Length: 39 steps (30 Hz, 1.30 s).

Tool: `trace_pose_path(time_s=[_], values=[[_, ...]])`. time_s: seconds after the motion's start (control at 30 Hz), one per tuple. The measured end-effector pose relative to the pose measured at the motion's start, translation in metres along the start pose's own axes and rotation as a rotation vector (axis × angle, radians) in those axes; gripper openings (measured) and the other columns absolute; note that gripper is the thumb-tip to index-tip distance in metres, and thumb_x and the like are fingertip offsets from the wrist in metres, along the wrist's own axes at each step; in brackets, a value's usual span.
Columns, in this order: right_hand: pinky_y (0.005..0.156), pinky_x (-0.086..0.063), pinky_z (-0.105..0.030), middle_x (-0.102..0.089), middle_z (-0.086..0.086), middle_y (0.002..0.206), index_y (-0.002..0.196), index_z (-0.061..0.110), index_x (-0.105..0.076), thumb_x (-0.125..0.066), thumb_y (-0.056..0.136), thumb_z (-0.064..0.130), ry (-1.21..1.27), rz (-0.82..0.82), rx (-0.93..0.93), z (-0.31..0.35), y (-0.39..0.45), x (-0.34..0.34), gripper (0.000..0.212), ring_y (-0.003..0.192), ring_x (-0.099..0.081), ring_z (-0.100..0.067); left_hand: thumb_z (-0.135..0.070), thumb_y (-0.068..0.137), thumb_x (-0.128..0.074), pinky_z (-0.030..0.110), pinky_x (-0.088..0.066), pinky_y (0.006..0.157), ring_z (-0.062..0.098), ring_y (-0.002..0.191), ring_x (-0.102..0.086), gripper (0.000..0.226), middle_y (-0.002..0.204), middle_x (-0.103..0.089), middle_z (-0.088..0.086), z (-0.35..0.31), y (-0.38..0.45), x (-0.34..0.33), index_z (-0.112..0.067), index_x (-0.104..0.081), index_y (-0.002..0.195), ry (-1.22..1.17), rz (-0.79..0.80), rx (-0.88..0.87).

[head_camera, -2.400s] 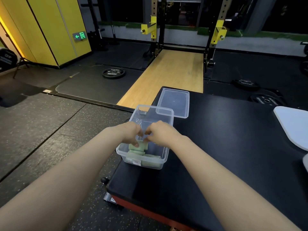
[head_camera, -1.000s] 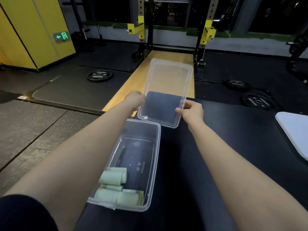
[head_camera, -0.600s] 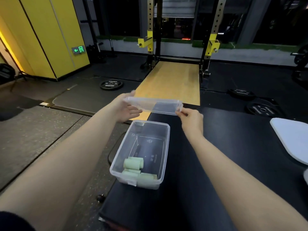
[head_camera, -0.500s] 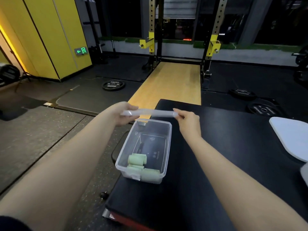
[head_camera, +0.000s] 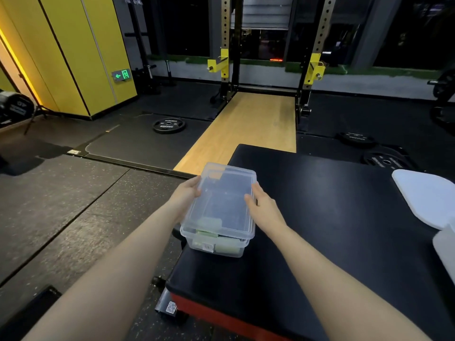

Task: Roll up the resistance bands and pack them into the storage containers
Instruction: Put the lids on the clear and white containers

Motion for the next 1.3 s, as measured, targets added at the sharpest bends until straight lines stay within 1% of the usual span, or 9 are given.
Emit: trace_pose_path(time_s=[0.07, 0.2, 0.5, 0.73, 0.83, 0.93, 1.03, 1.13, 1.3], values=[[0.096, -0.041, -0.034, -0.032, 0.003, 0.152, 0.147, 0.024, -0.027, -0.033, 0.100, 0.037, -0.050, 0.007, -0.015, -0.002, -0.001, -0.005, 0.049, 0.131, -0.042, -0.020, 0.007, 0.096, -0.032, 0.036, -0.043, 0.090, 0.020, 0.106, -0.053, 0.050, 0.124, -0.053, -0.004, 0.000, -0.006, -0.005, -0.014, -0.042, 0.140, 0.032, 0.003, -0.018], [0.106, -0.030, -0.029, 0.000, 0.009, 0.160, 0.153, 0.020, -0.011, -0.032, 0.102, 0.034, -0.097, 0.043, -0.052, -0.006, -0.004, -0.014, 0.056, 0.144, -0.021, -0.017, 0.009, 0.092, -0.034, 0.034, -0.046, 0.087, 0.018, 0.100, -0.055, 0.056, 0.108, -0.057, -0.007, 0.001, -0.011, -0.004, -0.021, -0.044, 0.137, 0.130, -0.024, -0.068], [0.090, -0.040, -0.026, 0.016, 0.010, 0.158, 0.152, 0.018, 0.003, -0.024, 0.104, 0.033, -0.161, 0.112, -0.089, -0.007, -0.004, -0.021, 0.058, 0.138, -0.034, -0.017, -0.009, 0.098, -0.030, 0.026, -0.033, 0.095, 0.023, 0.131, -0.040, 0.052, 0.145, -0.041, 0.001, 0.003, -0.010, -0.006, -0.025, -0.027, 0.147, 0.448, -0.072, -0.118], [0.098, -0.044, -0.032, 0.021, 0.007, 0.157, 0.151, 0.016, 0.008, -0.024, 0.103, 0.037, -0.192, 0.169, -0.087, -0.006, -0.004, -0.024, 0.061, 0.142, -0.027, -0.017, -0.018, 0.101, -0.033, 0.028, -0.034, 0.093, 0.028, 0.129, -0.042, 0.047, 0.143, -0.044, 0.006, 0.006, -0.005, -0.006, -0.027, -0.027, 0.147, 0.593, -0.077, -0.124], [0.105, -0.037, -0.033, 0.021, 0.007, 0.157, 0.152, 0.019, 0.006, -0.025, 0.102, 0.040, -0.183, 0.204, -0.084, -0.008, -0.004, -0.025, 0.062, 0.143, -0.023, -0.017, -0.017, 0.101, -0.030, 0.028, -0.034, 0.090, 0.029, 0.129, -0.042, 0.048, 0.145, -0.042, 0.007, 0.007, -0.005, -0.008, -0.027, -0.024, 0.148, 0.692, -0.075, -0.104], [0.110, -0.032, -0.038, 0.009, 0.007, 0.159, 0.152, 0.025, -0.004, -0.029, 0.101, 0.045, -0.163, 0.159, -0.066, -0.012, -0.009, -0.009, 0.060, 0.143, -0.025, -0.019, -0.009, 0.098, -0.029, 0.038, -0.032, 0.107, 0.026, 0.139, -0.030, 0.051, 0.154, -0.027, 0.004, -0.010, -0.010, -0.012, -0.019, -0.026, 0.147, 0.818, -0.163, -0.168], [0.113, -0.024, -0.034, -0.005, 0.007, 0.160, 0.152, 0.023, -0.015, -0.031, 0.101, 0.044, -0.131, 0.060, -0.062, -0.023, -0.015, 0.025, 0.057, 0.145, -0.016, -0.015, -0.011, 0.100, -0.030, 0.038, -0.037, 0.100, 0.027, 0.133, -0.039, 0.048, 0.154, -0.027, 0.003, -0.030, -0.017, -0.042, -0.018, -0.028, 0.147, 0.869, -0.185, -0.287], [0.113, -0.022, -0.030, -0.014, 0.006, 0.159, 0.151, 0.022, -0.018, -0.033, 0.101, 0.041, -0.135, -0.022, -0.082, -0.041, -0.023, 0.071, 0.056, 0.145, -0.017, -0.012, -0.014, 0.101, -0.031, 0.033, -0.044, 0.089, 0.027, 0.117, -0.052, 0.045, 0.150, -0.035, 0.002, -0.041, -0.018, -0.098, -0.019, -0.030, 0.146, 0.783, -0.074, -0.354], [0.109, -0.034, -0.036, -0.032, 0.001, 0.153, 0.149, 0.023, -0.025, -0.036, 0.100, 0.042, -0.177, -0.160, -0.192, -0.087, -0.042, 0.160, 0.054, 0.136, -0.037, -0.020, -0.018, 0.100, -0.036, 0.028, -0.033, 0.104, 0.023, 0.130, -0.043, 0.043, 0.145, -0.043, 0.003, -0.053, -0.027, -0.209, -0.019, -0.036, 0.143, 0.681, 0.142, -0.400]])
Point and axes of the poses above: each hand's wrist, its own y-axis towards the middle knuckle, its own x-axis out of the back of the hand, z = x × y, the point moved 9 cm from there along y, towards the middle knuckle
